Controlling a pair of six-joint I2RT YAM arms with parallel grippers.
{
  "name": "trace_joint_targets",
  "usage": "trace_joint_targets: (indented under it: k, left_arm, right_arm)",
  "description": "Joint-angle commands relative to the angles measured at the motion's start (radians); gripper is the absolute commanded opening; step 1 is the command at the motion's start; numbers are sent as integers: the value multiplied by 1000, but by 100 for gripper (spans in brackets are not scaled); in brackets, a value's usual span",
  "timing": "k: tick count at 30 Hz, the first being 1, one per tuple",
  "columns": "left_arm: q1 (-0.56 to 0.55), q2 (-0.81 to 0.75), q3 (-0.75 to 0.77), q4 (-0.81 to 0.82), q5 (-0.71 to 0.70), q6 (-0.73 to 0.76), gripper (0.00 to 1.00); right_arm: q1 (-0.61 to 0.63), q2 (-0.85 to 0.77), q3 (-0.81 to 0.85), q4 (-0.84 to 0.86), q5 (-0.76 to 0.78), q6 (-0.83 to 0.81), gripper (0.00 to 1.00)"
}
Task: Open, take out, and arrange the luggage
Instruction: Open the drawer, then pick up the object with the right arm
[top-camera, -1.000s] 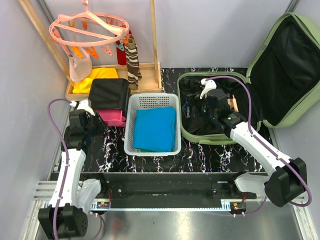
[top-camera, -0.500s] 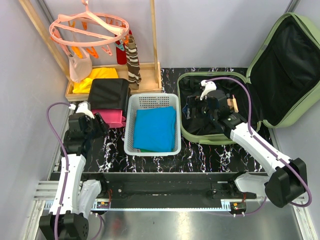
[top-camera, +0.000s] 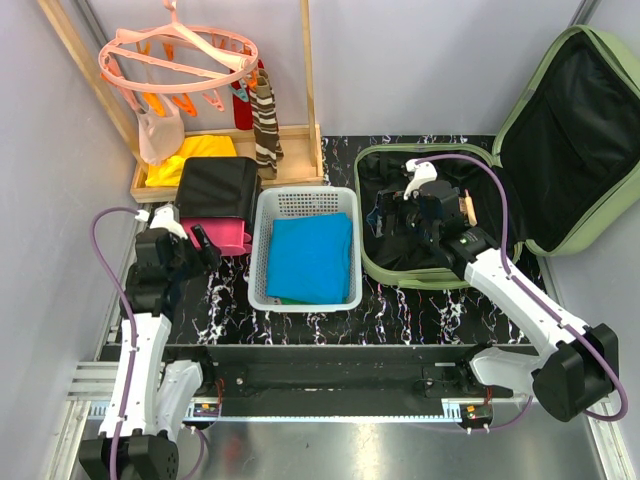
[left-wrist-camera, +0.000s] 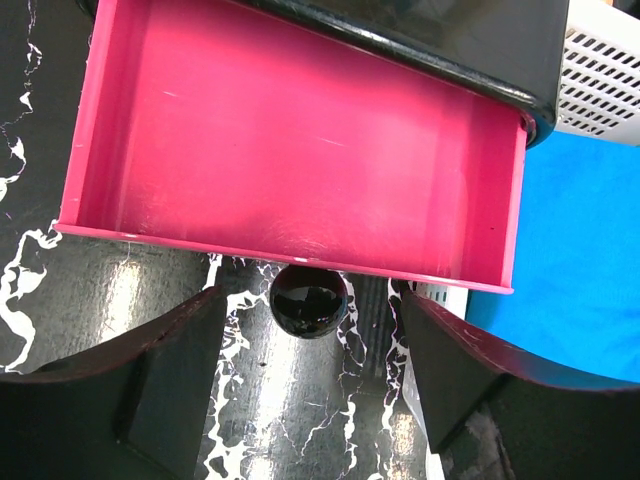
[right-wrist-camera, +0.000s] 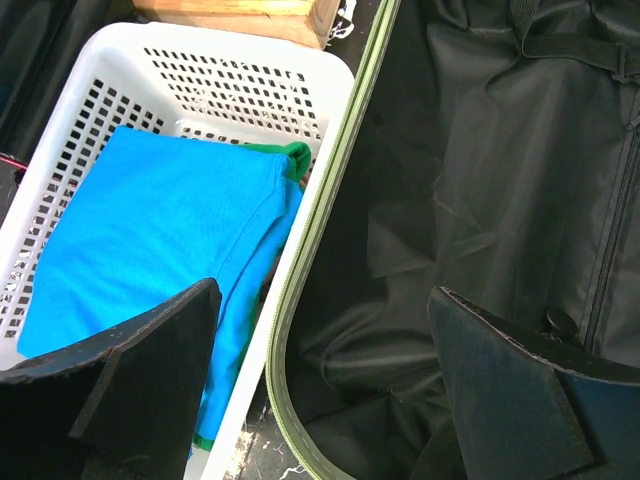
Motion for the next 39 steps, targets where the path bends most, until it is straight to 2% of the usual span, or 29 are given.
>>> trace_joint_targets:
  k: [1,7,14,18,19,22,25,29,33,39]
  left_arm:
    - [4,-27,13,17,12,5,76]
    - [2,-106,10,35,67,41,92]
    - [4,-151,7,26,58,26,99]
    - [2,-165,46,24,55,54,99]
    - [2,-160,71,34,50,72,99]
    - [1,-93,122,80,48,104,99]
    - [-34,16,203,147,48,130,99]
    - [-82,174,317,236,47,123,99]
    - [-139,320,449,288,64,129,99]
    - [-147,426,443,327,27,166,99]
  right_arm:
    - [-11,-29,12,-8,13,1,94]
    - [-15,-35,38,-60,92,-48,95]
    - [-40,-43,63,-113,145,-76,99]
    - [-107,-56,74,-164,194,-98,100]
    - [-164,-56,80,-173,191,-102,100]
    - [-291,-35,118,-224,105,-82,100]
    - [-362,28,165,-251,86,-67,100]
    - [-506,202,238,-251,59,-29,100]
    - [-580,322,259,-215,19,88,95]
    - [-635,393,184,-121,20,198,91]
